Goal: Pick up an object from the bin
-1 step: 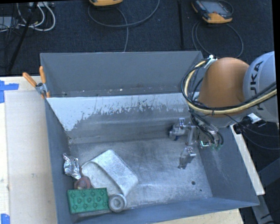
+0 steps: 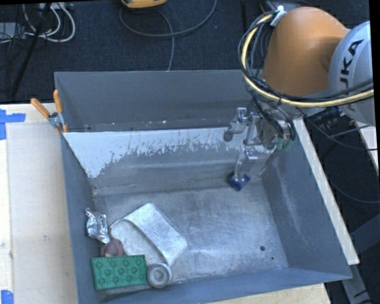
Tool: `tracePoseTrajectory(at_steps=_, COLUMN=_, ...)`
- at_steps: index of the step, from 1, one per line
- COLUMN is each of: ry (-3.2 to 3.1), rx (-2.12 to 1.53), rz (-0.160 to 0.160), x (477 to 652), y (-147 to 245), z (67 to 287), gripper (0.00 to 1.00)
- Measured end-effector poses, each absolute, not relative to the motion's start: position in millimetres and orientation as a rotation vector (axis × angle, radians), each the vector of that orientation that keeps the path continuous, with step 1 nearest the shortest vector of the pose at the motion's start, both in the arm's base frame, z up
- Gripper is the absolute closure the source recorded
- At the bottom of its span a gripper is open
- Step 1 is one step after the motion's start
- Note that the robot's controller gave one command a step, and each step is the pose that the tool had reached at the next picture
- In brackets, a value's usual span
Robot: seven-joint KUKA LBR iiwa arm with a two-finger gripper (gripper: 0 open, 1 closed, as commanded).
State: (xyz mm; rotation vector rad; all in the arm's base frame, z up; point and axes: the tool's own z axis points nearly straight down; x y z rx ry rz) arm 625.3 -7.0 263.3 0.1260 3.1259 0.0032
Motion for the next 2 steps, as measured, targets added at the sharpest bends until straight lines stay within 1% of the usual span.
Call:
tracePoseTrajectory(at_steps=1, ry=3.151, rx=-0.022, rz=0.003, x=572.0, y=123, z=134, gripper=0.0)
tracePoseTrajectory(at_steps=2, ry=3.137, rx=-0.09, rz=-0.003, x=594.3, y=144, z=100, gripper=0.0)
